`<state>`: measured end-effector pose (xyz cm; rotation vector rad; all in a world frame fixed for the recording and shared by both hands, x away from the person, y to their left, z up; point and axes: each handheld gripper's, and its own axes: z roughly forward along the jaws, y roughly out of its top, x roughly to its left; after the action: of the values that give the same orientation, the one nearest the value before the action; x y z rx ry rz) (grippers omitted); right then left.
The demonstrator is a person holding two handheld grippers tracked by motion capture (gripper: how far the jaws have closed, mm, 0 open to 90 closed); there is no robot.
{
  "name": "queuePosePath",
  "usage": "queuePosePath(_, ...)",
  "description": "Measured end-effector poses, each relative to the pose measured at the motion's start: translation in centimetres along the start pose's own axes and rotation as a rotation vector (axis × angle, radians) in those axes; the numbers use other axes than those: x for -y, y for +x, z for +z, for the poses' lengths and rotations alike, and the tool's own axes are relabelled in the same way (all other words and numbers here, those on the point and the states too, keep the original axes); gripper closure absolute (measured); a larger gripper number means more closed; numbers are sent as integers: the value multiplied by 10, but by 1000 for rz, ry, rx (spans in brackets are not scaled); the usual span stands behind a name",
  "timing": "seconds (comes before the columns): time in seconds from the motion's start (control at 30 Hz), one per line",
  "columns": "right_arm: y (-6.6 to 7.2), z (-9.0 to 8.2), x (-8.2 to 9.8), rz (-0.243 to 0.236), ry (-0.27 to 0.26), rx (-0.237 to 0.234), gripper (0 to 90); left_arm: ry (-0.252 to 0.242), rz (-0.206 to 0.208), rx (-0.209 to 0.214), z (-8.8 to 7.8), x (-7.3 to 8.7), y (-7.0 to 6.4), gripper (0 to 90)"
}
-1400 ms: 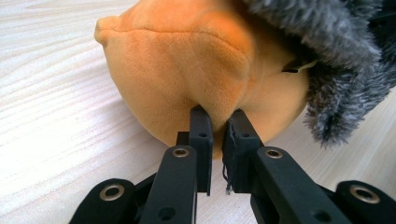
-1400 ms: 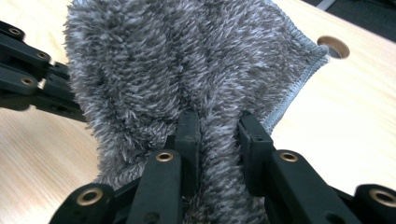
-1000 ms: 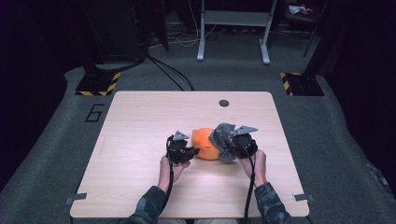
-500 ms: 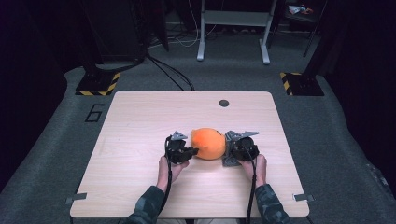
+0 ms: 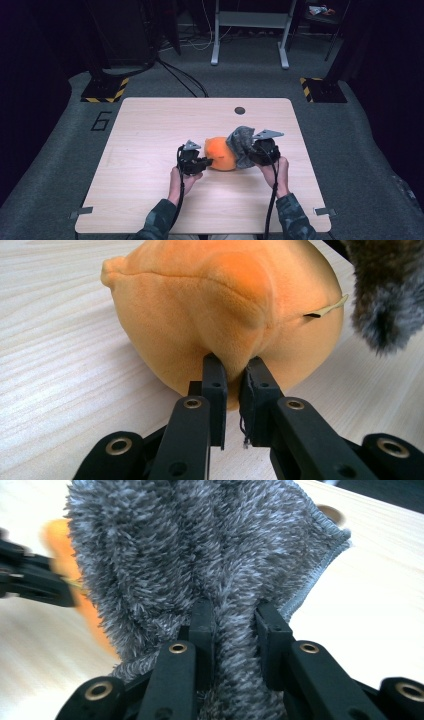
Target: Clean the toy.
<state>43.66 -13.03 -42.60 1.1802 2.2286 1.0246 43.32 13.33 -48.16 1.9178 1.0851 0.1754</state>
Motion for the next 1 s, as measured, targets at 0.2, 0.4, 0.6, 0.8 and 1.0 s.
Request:
queuePosePath(0.2,17,23,-3,-32,57,-2,735,1,16,-1,0,0,2,802)
queuePosePath(0.4,12,26,-2,-5,52,-2,736,-12,28,0,-1,1,3,657)
queuePosePath(0.6,10,28,-5,5,59,0,735,15,60,-40,1,7,4,520)
queuePosePath(0.8,9,28,-7,19,66,3,735,25,143,-112,5,7,-1,431)
queuePosePath(1.0,10,29,-6,31,67,3,734,28,229,-157,12,7,-11,525)
